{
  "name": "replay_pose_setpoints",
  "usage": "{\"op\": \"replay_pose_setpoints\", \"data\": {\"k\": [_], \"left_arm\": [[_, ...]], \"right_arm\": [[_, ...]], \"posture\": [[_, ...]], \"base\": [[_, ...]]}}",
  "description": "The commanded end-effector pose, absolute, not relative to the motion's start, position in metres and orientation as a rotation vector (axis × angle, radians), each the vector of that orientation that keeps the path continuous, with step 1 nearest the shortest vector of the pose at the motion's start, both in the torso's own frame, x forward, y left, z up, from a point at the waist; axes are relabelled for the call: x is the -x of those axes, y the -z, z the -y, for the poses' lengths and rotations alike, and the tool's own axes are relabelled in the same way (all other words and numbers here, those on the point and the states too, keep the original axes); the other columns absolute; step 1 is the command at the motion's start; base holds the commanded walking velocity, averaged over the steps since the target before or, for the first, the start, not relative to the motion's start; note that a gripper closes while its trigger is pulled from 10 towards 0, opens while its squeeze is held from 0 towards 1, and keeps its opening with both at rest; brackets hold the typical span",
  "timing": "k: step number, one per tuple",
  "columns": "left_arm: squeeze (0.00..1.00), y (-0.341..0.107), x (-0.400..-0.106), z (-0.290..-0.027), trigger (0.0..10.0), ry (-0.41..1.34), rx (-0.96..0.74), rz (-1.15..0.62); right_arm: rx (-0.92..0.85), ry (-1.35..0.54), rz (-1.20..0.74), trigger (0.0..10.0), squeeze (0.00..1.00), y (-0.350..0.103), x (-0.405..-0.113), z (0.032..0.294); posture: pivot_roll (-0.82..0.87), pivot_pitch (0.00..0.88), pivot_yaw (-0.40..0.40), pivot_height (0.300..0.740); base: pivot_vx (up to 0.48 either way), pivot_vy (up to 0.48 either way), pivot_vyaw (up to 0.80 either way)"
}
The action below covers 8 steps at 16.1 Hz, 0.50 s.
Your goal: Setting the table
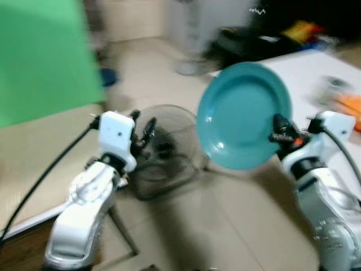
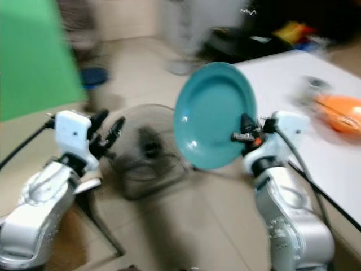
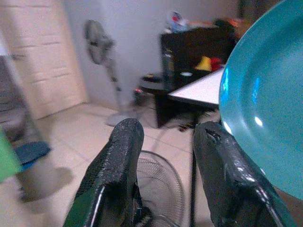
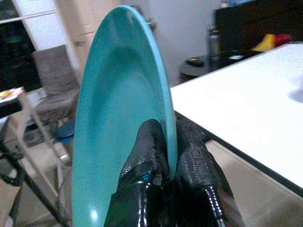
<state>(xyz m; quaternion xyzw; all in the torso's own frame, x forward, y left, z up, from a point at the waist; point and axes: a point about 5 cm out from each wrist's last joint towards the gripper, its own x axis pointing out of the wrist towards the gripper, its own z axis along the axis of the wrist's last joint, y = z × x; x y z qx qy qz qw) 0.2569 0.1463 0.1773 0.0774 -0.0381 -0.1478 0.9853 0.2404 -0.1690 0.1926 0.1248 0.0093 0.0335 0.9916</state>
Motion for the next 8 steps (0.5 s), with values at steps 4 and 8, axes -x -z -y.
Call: {"op": "replay_pose_setpoints", "data": {"k": [4,8], "left_arm": [[0.0,-0.179,-0.2575,-0.1432,10.0,0.308,-0.131,0.07],[0.0,-0.1782,-0.2603,-0.145,10.0,0.306,-0.125,0.056]], "right_arm": [[-0.244,-0.062,0.01,10.0,0.0,-0.1998,-0.2394,0.1698],[-0.253,-0.05,0.005,10.0,0.0,-0.1989,-0.2385,0.1691]], "posture": [[0.08,0.0,0.004,0.74],[0.07,0.0,0.016,0.74]], "base": [[0.0,-0.121,-0.8],[0.0,0.48,-0.8]]}}
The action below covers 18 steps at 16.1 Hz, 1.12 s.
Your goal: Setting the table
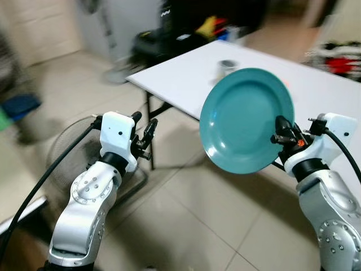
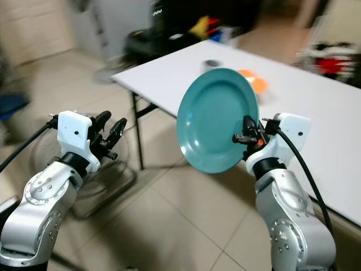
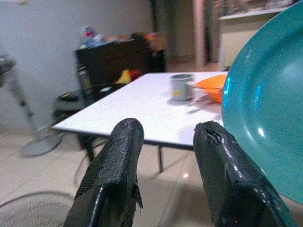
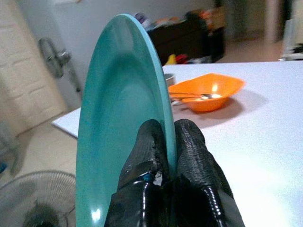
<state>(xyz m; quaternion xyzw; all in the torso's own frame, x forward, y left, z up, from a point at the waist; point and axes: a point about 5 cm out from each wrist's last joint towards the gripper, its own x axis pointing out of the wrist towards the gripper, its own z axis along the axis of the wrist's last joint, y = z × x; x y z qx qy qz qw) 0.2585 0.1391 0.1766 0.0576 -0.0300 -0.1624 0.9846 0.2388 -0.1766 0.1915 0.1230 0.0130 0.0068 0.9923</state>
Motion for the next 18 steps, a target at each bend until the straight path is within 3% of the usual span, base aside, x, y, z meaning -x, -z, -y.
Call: {"op": "replay_pose_setpoints", "data": {"k": [1,4,11,18], "left_arm": [[0.0,-0.178,-0.261,-0.146,10.0,0.306,-0.128,0.056],[0.0,-0.179,-0.262,-0.146,10.0,0.302,-0.134,0.055],[0.0,-0.173,-0.261,-0.148,10.0,0.278,-0.111,0.026],[0.0,-0.171,-0.258,-0.148,10.0,0.299,-0.105,0.016]], "right_arm": [[-0.257,-0.043,0.003,10.0,0.0,-0.198,-0.238,0.17],[-0.264,-0.035,-0.003,10.0,0.0,-0.197,-0.238,0.17],[-0.27,-0.08,-0.079,10.0,0.0,-0.188,-0.242,0.164],[-0.288,-0.077,-0.143,10.0,0.0,-0.178,-0.253,0.163]], "posture": [[0.07,0.0,0.018,0.74],[0.07,0.0,0.02,0.74],[0.07,0.0,0.018,0.74],[0.08,0.0,0.011,0.74]], "base": [[0.0,0.48,-0.8],[0.0,0.477,-0.8],[0.0,0.0,0.0],[0.321,0.0,0.0]]}}
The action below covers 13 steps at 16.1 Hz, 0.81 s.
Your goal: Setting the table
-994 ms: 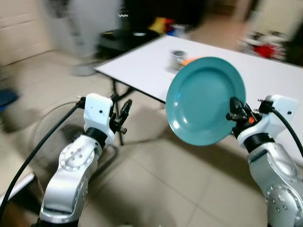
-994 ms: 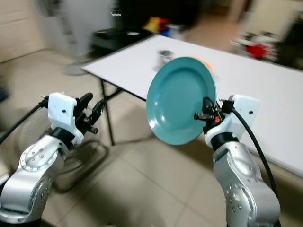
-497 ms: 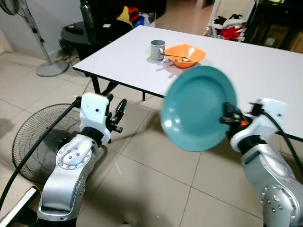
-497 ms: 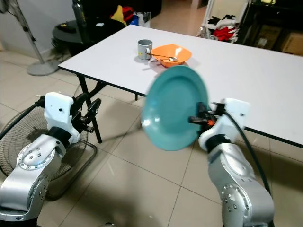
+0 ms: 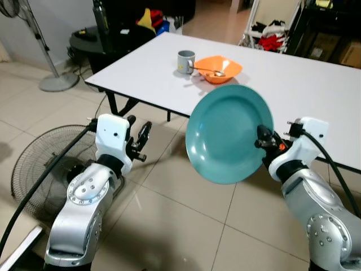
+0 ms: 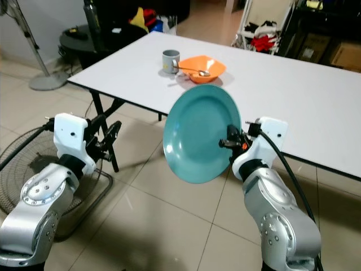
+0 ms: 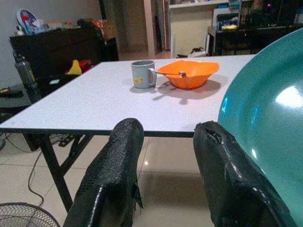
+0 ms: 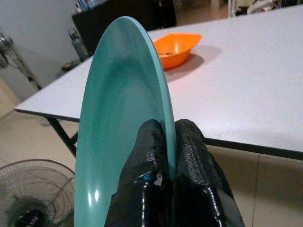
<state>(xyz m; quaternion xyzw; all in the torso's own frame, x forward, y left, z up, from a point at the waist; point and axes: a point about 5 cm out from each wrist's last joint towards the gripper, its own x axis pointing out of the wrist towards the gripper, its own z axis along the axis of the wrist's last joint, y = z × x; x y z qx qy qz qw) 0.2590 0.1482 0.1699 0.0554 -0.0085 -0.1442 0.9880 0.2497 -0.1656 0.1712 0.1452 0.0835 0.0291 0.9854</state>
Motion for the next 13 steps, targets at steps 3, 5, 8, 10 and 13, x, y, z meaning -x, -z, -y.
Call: {"op": "replay_pose_setpoints", "data": {"k": [3,5,8,10,13], "left_arm": [[0.0,-0.1713,-0.257,-0.1482,10.0,0.309,-0.106,0.015],[0.0,-0.1708,-0.2568,-0.1477,10.0,0.316,-0.107,0.013],[0.0,-0.1702,-0.2559,-0.1475,10.0,0.326,-0.111,0.007],[0.0,-0.17,-0.2554,-0.1476,10.0,0.33,-0.112,0.005],[0.0,-0.1691,-0.2553,-0.1475,10.0,0.334,-0.113,-0.001]], "right_arm": [[-0.293,-0.072,-0.15,10.0,0.0,-0.1774,-0.2542,0.1635],[-0.319,-0.082,-0.154,10.0,0.0,-0.1771,-0.2537,0.1616],[-0.388,-0.089,-0.184,10.0,0.0,-0.1733,-0.2518,0.1604],[-0.425,-0.09,-0.199,10.0,0.0,-0.1715,-0.2512,0.1599],[-0.445,-0.107,-0.219,10.0,0.0,-0.1702,-0.2493,0.1592]], "posture": [[0.09,0.0,0.011,0.74],[0.09,0.0,0.013,0.74],[0.09,0.0,0.015,0.74],[0.09,0.0,0.016,0.74],[0.08,0.0,0.017,0.74]], "base": [[0.379,0.0,0.8],[0.39,0.0,0.4],[0.387,0.0,0.0],[0.379,0.0,0.0],[0.368,0.0,0.0]]}}
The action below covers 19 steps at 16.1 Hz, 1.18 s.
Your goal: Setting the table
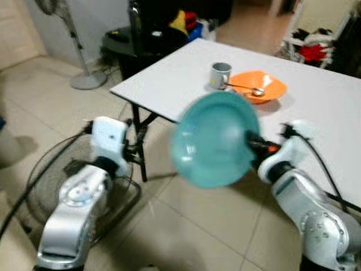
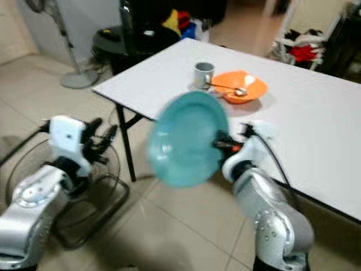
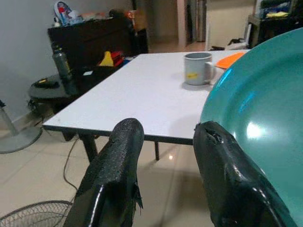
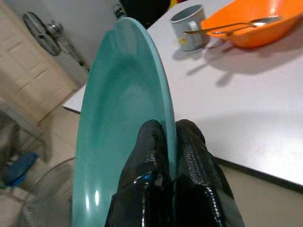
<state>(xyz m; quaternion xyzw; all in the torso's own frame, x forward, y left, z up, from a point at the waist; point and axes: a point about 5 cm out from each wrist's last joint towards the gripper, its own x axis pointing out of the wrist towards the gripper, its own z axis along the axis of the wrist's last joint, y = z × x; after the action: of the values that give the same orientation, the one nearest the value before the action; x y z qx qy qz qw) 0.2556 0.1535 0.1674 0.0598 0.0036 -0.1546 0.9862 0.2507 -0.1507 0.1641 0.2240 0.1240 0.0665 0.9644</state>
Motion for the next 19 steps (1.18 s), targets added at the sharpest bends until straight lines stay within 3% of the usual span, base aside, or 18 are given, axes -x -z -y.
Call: {"op": "replay_pose_setpoints", "data": {"k": [1,3,9,14,19], "left_arm": [[0.0,-0.169,-0.255,-0.147,10.0,0.335,-0.113,-0.002],[0.0,-0.169,-0.255,-0.147,10.0,0.335,-0.112,-0.003],[0.0,-0.169,-0.255,-0.151,10.0,0.327,-0.108,-0.004],[0.0,-0.174,-0.258,-0.153,10.0,0.327,-0.103,0.018],[0.0,-0.181,-0.261,-0.15,10.0,0.346,-0.093,0.045]], "right_arm": [[-0.448,-0.114,-0.226,10.0,0.0,-0.17,-0.249,0.159],[-0.445,-0.123,-0.236,10.0,0.0,-0.169,-0.247,0.158],[-0.403,-0.244,-0.243,10.0,0.0,-0.173,-0.235,0.151],[-0.418,-0.38,-0.127,10.0,0.0,-0.193,-0.23,0.142],[-0.472,-0.342,-0.048,10.0,0.0,-0.202,-0.228,0.148]], "posture": [[0.08,0.0,0.017,0.74],[0.08,0.0,0.016,0.74],[0.08,0.0,0.022,0.74],[0.08,0.0,0.024,0.74],[0.07,0.0,0.035,0.74]], "base": [[0.364,0.0,0.0],[0.364,0.0,0.0],[0.361,0.0,-0.77],[0.355,0.0,0.0],[0.354,0.0,0.0]]}}
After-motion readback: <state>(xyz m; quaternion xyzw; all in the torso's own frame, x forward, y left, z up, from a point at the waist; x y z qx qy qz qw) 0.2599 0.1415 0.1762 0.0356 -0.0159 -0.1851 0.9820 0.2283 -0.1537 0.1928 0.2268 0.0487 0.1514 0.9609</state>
